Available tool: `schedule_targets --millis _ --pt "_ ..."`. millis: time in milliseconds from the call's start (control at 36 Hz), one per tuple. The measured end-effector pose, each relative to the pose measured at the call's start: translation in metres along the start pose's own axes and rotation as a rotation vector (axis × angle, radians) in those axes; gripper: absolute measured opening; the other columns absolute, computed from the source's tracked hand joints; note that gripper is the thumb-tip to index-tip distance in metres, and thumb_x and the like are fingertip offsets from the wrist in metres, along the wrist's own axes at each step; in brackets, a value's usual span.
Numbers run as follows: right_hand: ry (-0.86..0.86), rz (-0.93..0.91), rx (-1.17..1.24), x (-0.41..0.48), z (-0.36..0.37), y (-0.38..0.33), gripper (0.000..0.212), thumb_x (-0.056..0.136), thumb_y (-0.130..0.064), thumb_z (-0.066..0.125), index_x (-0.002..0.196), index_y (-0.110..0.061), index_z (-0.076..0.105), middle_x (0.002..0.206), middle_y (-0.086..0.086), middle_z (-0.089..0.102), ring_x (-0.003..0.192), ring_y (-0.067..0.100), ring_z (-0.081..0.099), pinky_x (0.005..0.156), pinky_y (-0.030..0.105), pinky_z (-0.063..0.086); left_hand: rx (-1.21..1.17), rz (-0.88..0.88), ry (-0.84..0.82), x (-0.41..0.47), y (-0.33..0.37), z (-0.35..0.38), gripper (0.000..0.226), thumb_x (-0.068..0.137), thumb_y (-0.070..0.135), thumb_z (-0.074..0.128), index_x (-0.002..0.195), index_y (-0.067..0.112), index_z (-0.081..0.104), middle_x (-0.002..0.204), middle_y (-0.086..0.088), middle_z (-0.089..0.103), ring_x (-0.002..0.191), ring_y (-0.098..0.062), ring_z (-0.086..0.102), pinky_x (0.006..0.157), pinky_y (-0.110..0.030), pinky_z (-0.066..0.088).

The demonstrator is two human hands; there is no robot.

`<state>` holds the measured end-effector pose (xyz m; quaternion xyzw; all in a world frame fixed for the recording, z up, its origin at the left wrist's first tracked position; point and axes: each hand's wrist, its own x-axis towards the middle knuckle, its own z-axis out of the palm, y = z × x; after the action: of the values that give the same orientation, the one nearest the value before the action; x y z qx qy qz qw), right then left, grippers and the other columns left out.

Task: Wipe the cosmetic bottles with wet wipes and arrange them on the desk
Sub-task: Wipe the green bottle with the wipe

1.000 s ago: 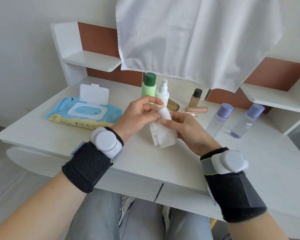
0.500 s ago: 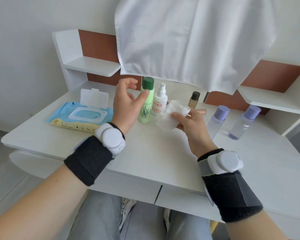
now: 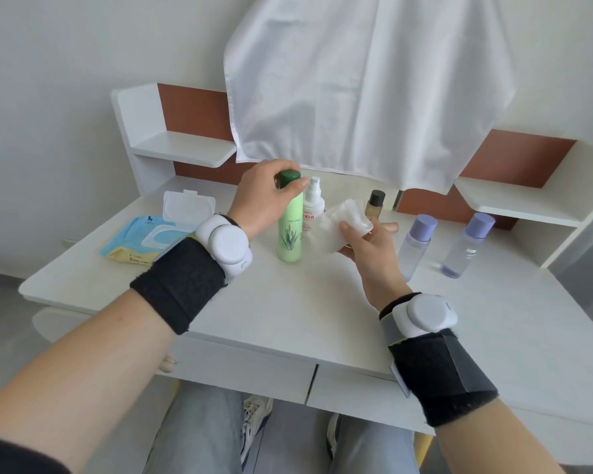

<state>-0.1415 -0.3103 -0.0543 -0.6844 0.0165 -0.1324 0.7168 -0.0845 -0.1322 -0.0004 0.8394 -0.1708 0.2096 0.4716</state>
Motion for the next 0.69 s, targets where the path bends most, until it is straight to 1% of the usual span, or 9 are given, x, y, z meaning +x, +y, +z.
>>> schedule_targets --millis 83,167,222,333,389,472,556,639,695 --pt "0.083 -0.061 0.054 -0.004 0.003 -0.006 0.013 0.096 -0.007 0.058 0.109 -0.006 0.057 0.089 -0.007 0.067 0.093 0.017 0.066 0.09 0.036 0.055 -0.115 -0.018 -0.057 -0.006 0.008 -0.004 0.025 0.085 0.03 0.068 0.102 0.013 0.071 0.092 0.006 0.068 0.084 -0.008 0.061 0.083 -0.029 0.05" --pt "0.118 -0.115 0.083 -0.011 0.008 -0.011 0.007 0.095 -0.01 0.06 0.101 -0.012 0.056 0.09 0.001 0.067 0.088 0.016 0.063 0.094 0.045 0.051 -0.216 -0.026 -0.183 -0.012 0.02 -0.006 0.016 0.093 0.015 0.061 0.1 0.004 0.07 0.069 0.018 0.064 0.062 0.008 0.054 0.062 -0.011 0.04" --pt "0.081 -0.168 0.092 -0.017 0.012 -0.015 0.01 0.093 -0.015 0.063 0.098 -0.012 0.055 0.091 0.006 0.063 0.088 0.019 0.06 0.094 0.048 0.049 -0.24 -0.026 -0.226 -0.016 0.027 -0.006 0.018 0.094 0.012 0.06 0.103 0.001 0.07 0.067 0.017 0.062 0.057 0.01 0.053 0.058 -0.006 0.036" --pt "-0.127 -0.207 0.059 -0.036 0.021 -0.02 0.014 0.09 -0.021 0.067 0.092 -0.013 0.056 0.084 -0.004 0.063 0.082 0.01 0.058 0.082 0.026 0.047 -0.237 -0.004 -0.234 -0.02 0.036 -0.005 0.013 0.091 0.016 0.064 0.097 0.008 0.072 0.065 0.016 0.061 0.054 0.007 0.049 0.057 -0.01 0.036" --pt "-0.193 -0.19 0.053 -0.04 0.022 -0.017 0.025 0.09 -0.04 0.06 0.088 -0.015 0.059 0.091 -0.001 0.062 0.088 0.014 0.056 0.083 0.029 0.042 -0.227 -0.024 -0.218 -0.019 0.037 -0.005 0.012 0.089 0.021 0.067 0.094 0.013 0.073 0.066 0.015 0.061 0.051 0.007 0.049 0.057 -0.014 0.035" --pt "-0.17 -0.108 0.169 -0.045 0.022 -0.02 0.056 0.094 -0.059 0.034 0.083 -0.012 0.064 0.112 0.015 0.068 0.109 0.025 0.062 0.1 0.036 0.042 -0.194 -0.056 -0.205 -0.02 0.036 -0.009 0.016 0.086 0.03 0.069 0.095 0.016 0.073 0.068 0.015 0.06 0.049 0.008 0.048 0.059 -0.019 0.036" --pt "-0.045 -0.079 0.172 -0.041 0.024 -0.024 0.046 0.095 -0.05 0.044 0.068 -0.015 0.056 0.088 0.011 0.066 0.088 0.024 0.061 0.093 0.033 0.045 -0.194 -0.076 -0.206 -0.021 0.038 -0.009 0.019 0.084 0.034 0.071 0.094 0.018 0.073 0.069 0.013 0.06 0.047 0.006 0.048 0.059 -0.021 0.036" --pt "-0.024 -0.11 0.059 -0.038 0.026 -0.025 0.023 0.082 -0.035 0.063 0.08 -0.017 0.049 0.076 -0.001 0.056 0.074 0.018 0.051 0.076 0.029 0.041 -0.201 -0.076 -0.211 -0.023 0.041 -0.009 0.02 0.083 0.036 0.073 0.092 0.019 0.072 0.07 0.011 0.06 0.048 0.004 0.048 0.061 -0.022 0.037" --pt "-0.097 -0.074 0.04 -0.036 0.025 -0.025 0.037 0.079 -0.036 0.068 0.104 -0.014 0.053 0.1 0.005 0.069 0.09 0.021 0.067 0.079 0.027 0.048 -0.201 -0.07 -0.222 -0.024 0.043 -0.01 0.021 0.082 0.038 0.073 0.093 0.021 0.072 0.076 0.009 0.064 0.052 0.003 0.05 0.062 -0.022 0.038"
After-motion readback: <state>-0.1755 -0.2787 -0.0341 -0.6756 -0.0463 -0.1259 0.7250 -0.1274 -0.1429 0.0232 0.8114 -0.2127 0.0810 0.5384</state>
